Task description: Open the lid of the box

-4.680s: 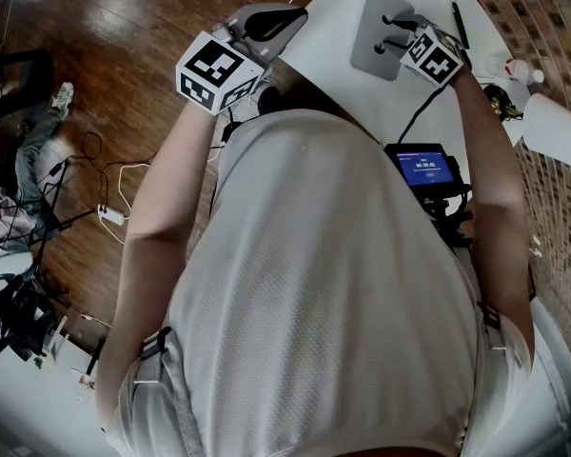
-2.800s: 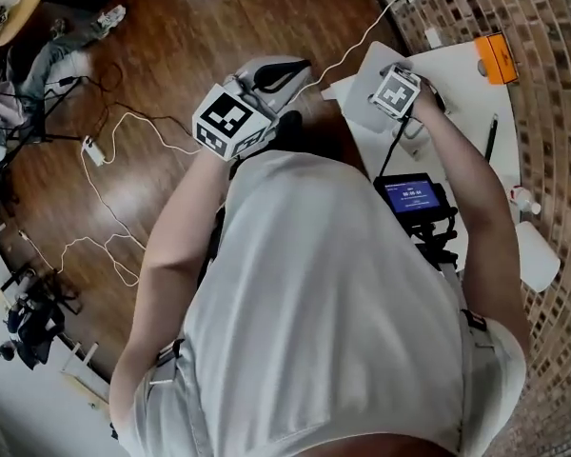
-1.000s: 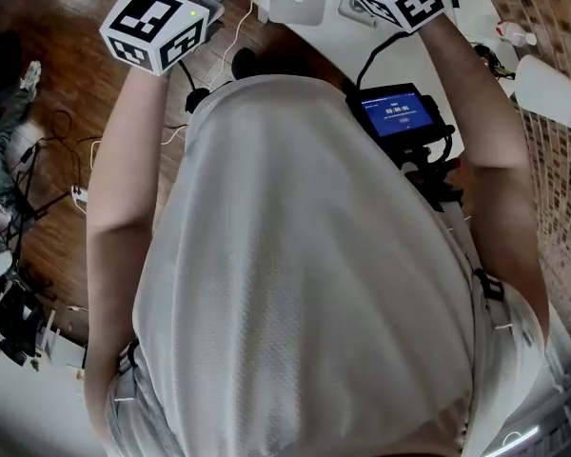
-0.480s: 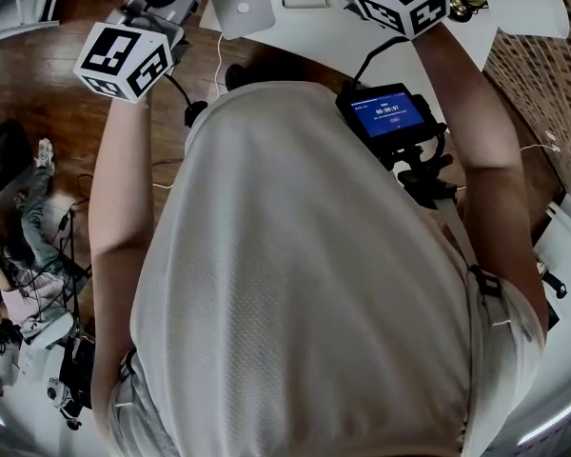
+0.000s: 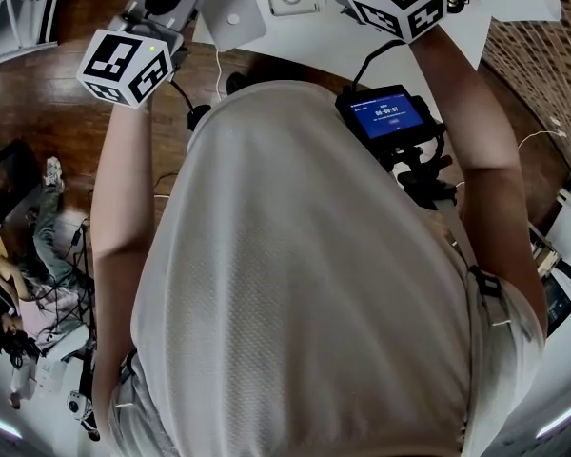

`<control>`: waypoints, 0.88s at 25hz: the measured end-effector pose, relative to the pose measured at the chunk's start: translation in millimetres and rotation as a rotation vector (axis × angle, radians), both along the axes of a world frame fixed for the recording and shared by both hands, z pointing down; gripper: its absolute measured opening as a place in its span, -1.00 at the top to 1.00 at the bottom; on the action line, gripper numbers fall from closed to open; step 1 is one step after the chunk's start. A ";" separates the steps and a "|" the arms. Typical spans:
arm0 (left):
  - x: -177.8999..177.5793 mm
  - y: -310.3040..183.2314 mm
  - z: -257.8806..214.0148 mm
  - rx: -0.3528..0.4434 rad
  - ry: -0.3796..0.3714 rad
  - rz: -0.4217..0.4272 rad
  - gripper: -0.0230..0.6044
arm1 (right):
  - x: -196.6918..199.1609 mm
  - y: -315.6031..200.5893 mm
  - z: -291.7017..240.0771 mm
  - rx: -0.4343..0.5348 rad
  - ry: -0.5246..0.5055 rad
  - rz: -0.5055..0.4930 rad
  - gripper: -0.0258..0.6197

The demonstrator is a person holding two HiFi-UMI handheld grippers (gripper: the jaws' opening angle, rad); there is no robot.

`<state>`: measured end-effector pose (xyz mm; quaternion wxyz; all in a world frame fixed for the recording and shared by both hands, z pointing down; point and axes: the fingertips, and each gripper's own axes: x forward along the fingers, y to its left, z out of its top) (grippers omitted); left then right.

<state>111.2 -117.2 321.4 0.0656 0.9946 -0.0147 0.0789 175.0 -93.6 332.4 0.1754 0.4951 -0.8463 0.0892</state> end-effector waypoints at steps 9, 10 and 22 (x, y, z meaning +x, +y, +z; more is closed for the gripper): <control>-0.5 0.2 -3.9 0.013 -0.007 0.000 0.92 | -1.4 -0.4 -7.1 0.021 -0.008 -0.003 0.92; -0.3 0.9 -3.8 0.014 -0.008 -0.001 0.93 | -1.3 0.4 -7.8 0.025 -0.009 -0.006 0.92; -2.5 -0.1 -5.5 0.018 -0.012 -0.005 0.92 | -4.7 -0.6 -18.6 0.064 -0.020 -0.016 0.92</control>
